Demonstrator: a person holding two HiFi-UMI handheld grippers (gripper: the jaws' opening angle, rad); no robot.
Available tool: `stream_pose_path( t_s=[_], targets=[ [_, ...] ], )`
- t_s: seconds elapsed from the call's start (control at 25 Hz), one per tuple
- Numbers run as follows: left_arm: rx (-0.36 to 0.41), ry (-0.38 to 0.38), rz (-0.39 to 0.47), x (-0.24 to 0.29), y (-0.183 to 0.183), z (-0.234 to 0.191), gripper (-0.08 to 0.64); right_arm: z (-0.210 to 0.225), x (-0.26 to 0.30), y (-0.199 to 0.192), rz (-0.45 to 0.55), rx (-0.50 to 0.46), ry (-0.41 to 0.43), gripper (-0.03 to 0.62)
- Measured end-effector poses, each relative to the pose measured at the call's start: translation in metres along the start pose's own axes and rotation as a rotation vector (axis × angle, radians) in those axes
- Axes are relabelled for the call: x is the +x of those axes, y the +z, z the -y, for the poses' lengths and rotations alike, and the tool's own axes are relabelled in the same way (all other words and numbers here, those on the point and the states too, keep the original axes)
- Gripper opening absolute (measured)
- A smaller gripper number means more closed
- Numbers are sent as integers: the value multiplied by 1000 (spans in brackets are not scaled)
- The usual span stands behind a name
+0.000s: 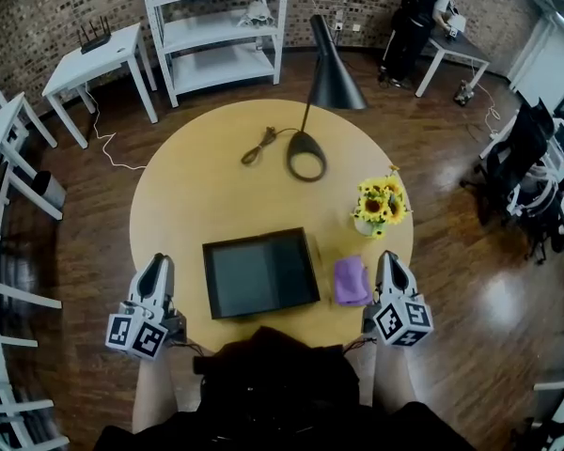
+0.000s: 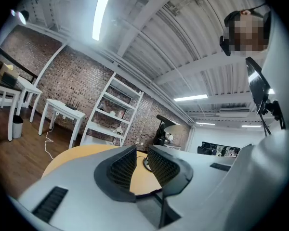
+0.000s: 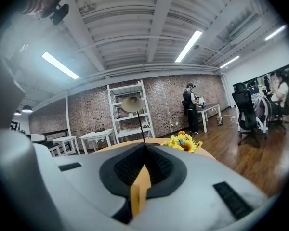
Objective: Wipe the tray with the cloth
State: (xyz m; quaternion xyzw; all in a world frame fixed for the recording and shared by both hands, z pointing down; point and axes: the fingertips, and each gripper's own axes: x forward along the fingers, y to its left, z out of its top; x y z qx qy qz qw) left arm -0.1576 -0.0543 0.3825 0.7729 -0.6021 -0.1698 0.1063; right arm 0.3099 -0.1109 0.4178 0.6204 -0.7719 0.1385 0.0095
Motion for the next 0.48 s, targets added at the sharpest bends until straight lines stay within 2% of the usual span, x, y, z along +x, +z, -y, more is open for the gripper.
stream_pose_path(
  t_s=[0.48],
  targets=[
    [-36, 22, -11, -3, -11, -6, 60, -1, -7, -10, -44, -90, -39, 2]
  ],
)
